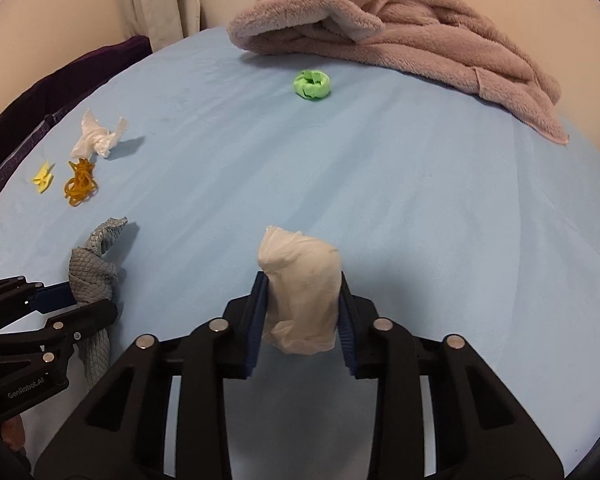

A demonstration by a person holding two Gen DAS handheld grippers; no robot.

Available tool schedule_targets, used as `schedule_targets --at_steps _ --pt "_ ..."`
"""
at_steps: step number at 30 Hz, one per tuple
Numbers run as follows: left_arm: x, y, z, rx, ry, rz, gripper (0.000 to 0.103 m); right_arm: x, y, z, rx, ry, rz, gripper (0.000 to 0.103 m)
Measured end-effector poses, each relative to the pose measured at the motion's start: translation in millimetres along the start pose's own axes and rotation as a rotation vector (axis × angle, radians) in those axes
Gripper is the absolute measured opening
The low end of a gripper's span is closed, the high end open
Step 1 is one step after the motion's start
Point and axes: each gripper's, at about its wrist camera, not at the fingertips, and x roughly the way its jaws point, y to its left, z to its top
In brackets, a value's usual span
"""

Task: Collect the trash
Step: 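Grasp the grey knotted sock with left tool while right tool grasps white tissue, then carry the grey sock and white tissue with both tools to the bin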

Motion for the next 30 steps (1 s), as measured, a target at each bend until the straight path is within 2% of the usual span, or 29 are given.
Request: schedule_targets --at_steps 11,21,30 --pt "-45 16 -10 -0.025 -0.038 0.015 0.037 -52 34 -4 -0.081 -0.030 -0.010 0.026" --pt "-117 39 -40 -0.045 -0.096 0.050 0.037 -127 85 -7 -0.161 -0.089 0.019 0.026" --pt "-196 80 -84 -0.094 -0.147 0.128 0.037 -190 151 -20 -0.240 -0.136 0.084 0.026"
